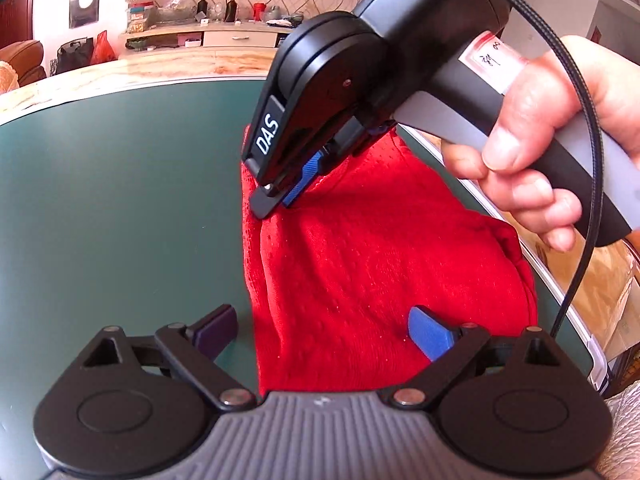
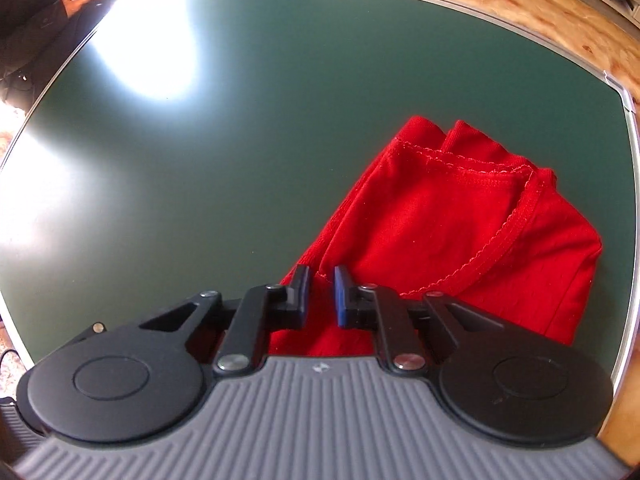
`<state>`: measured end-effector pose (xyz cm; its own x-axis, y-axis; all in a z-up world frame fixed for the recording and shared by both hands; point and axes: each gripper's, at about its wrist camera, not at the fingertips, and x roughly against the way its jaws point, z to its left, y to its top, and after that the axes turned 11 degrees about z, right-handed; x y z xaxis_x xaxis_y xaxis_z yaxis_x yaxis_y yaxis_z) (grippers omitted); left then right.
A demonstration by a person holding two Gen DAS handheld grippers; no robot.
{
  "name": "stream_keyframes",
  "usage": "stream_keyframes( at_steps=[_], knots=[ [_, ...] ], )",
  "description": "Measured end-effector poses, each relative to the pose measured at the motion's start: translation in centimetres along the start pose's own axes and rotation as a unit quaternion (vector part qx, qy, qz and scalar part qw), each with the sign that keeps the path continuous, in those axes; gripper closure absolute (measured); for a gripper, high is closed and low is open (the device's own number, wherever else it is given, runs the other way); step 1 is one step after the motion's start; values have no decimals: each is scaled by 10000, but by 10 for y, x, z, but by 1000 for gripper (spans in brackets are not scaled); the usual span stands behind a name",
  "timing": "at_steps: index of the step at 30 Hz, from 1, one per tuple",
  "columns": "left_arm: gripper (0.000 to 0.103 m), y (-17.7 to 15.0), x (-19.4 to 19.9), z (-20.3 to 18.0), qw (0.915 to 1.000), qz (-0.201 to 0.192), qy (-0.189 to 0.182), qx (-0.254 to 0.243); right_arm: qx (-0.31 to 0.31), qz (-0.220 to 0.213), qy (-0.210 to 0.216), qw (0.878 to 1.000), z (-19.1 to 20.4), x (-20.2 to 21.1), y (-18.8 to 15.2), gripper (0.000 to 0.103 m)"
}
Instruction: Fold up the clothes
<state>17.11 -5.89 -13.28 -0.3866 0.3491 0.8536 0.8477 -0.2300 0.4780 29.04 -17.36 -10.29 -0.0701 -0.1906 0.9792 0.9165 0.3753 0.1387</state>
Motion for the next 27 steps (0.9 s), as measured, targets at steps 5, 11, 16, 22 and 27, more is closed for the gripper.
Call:
stream_keyframes(
  at_steps=[5,11,16,22,27],
  knots=[
    [6,-6,1,0,9999,-26,-2,-135,-353,-156,432,9983,-9,13,-5,96],
    [6,-11,1,0,9999,-76,-55,-123,-660,-103,790,9946,-12,2,-1,95],
    [12,-6,16,-6,9990,-382,100,-232,-729,-278,946,9925,-18,0,-1,89],
    [10,30,-5,-12,9968,-234,-428,-629,-637,-297,1561,9852,-32,8,0,68],
    [12,47,-24,5,9980,16,-537,-331,-812,-873,1454,9822,-66,50,-26,68]
  ],
)
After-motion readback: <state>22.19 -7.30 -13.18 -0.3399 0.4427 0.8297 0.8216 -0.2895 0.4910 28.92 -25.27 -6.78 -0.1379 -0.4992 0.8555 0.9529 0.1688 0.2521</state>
